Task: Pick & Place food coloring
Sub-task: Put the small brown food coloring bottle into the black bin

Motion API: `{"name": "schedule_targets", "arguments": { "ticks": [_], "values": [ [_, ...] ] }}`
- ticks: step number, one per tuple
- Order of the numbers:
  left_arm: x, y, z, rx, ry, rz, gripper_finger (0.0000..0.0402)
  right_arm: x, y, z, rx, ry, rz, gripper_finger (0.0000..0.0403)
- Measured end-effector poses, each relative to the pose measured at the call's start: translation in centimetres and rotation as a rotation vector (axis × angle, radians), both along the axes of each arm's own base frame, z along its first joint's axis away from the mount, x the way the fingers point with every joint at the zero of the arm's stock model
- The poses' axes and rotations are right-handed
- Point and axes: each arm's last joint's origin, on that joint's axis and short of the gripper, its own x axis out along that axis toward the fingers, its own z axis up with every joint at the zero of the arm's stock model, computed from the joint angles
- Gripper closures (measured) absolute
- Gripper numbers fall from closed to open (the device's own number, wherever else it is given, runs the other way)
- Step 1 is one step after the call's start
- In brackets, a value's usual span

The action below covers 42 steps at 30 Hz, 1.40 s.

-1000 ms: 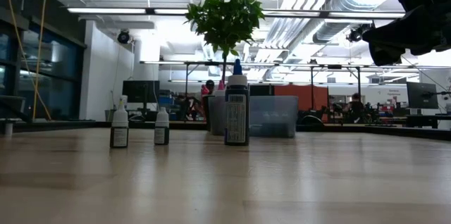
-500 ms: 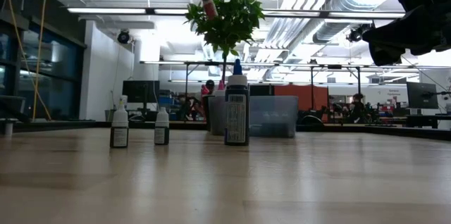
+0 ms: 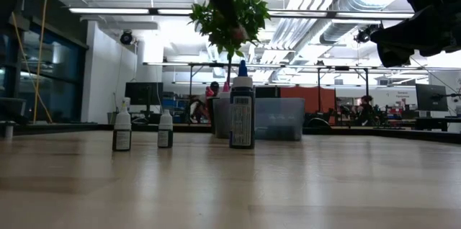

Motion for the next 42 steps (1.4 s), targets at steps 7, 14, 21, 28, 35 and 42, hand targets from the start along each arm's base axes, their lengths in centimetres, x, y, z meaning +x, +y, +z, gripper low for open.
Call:
{"name": "schedule_targets", "arguments": {
  "ticks": [7, 14, 21, 28, 35, 42],
  "values": [
    [2.5, 4.0, -2.6, -0.001, 0.010, -0.003, 0.0353, 0.1, 0.0, -0.1, -0.001, 0.008, 0.000, 0.0400],
    [4.9, 7.2, -4.4, -0.017, 0.044, 0.005, 0.0353, 0.1, 0.0, -0.2, -0.002, 0.019, 0.000, 0.0401],
    [6.9, 8.4, -5.4, -0.081, 0.077, -0.035, 0.0353, 0.1, 0.0, -0.2, -0.002, 0.019, 0.000, 0.0400],
    [7.2, 8.9, -6.7, -0.165, 0.093, -0.052, 0.0353, 0.1, 0.0, -0.1, -0.002, 0.016, -0.001, 0.0400],
    [7.4, 9.0, -8.6, -0.253, 0.162, -0.086, 0.0353, 0.1, 0.0, -0.1, -0.002, 0.017, -0.003, 0.0400],
    [8.4, 9.3, -10.6, -0.235, 0.180, -0.102, 0.0353, 0.1, 0.0, -0.2, -0.002, 0.018, -0.003, 0.0400]
  ]
}}
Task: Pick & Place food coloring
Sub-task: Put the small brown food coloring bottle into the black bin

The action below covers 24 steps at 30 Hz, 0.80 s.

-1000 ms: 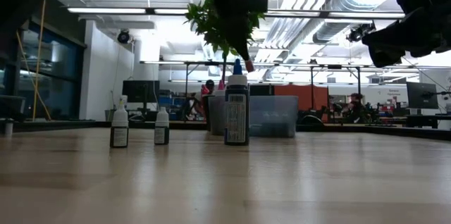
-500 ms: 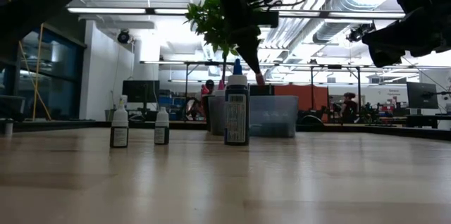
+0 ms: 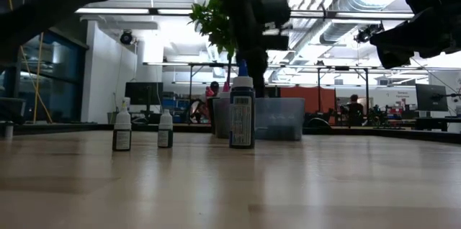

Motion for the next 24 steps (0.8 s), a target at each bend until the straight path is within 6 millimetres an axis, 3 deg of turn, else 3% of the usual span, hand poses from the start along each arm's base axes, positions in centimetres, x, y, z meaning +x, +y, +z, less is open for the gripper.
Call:
{"name": "schedule_targets", "arguments": {
  "ticks": [8, 24],
  "values": [
    [0.8, 0.2, -2.5, -0.003, 0.038, 0.002, 0.0353, 0.0, 0.0, 0.0, 0.000, -0.003, 0.000, 0.0400],
    [1.5, 0.4, -4.5, -0.008, 0.057, 0.002, 0.0353, 0.0, 0.0, 0.0, 0.000, 0.000, 0.000, 0.0400]
  ]
}}
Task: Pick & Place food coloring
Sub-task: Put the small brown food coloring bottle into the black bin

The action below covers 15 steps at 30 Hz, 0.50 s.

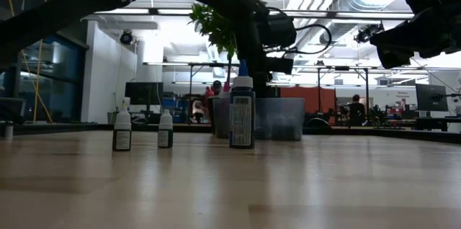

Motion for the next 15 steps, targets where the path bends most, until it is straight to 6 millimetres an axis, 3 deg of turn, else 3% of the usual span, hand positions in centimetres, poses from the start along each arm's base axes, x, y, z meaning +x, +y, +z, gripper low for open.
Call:
{"name": "schedule_targets", "arguments": {
  "ticks": [15],
  "values": [
    [0.12, -0.42, -0.19, -0.041, -0.007, 0.005, 0.0341, 0.00, 0.00, 0.00, 0.000, 0.000, 0.000, 0.0400]
  ]
}}
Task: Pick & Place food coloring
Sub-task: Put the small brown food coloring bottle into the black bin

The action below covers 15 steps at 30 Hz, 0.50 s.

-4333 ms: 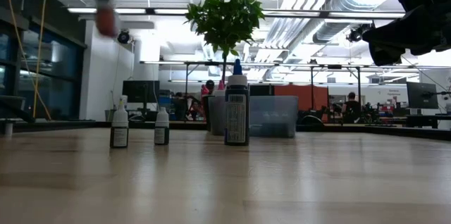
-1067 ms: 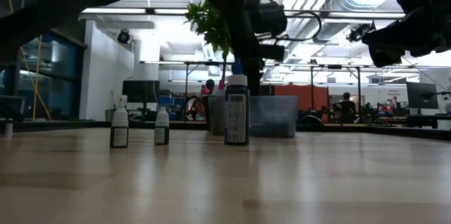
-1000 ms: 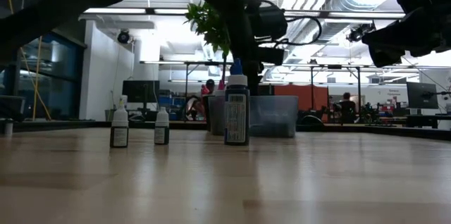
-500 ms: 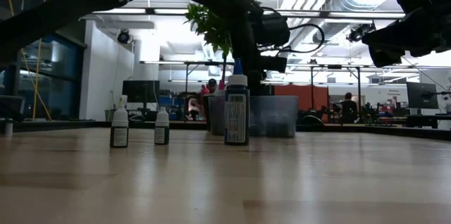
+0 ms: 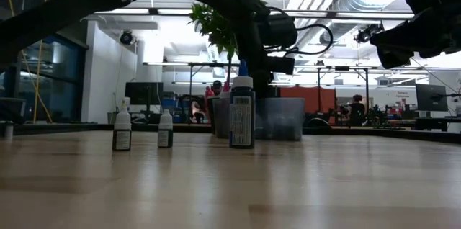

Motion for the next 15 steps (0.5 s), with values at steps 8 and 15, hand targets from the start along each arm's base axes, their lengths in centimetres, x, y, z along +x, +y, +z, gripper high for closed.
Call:
{"name": "schedule_targets", "arguments": {
  "ticks": [8, 15],
  "values": [
    [-0.01, -0.01, 0.00, -0.002, 0.001, 0.001, 0.0308, 0.00, 0.00, 0.00, 0.000, 0.000, 0.000, 0.0400],
    [-0.02, 0.05, 0.00, 0.021, 0.006, 0.009, 0.0305, 0.00, 0.00, 0.00, 0.000, 0.000, 0.000, 0.0400]
  ]
}}
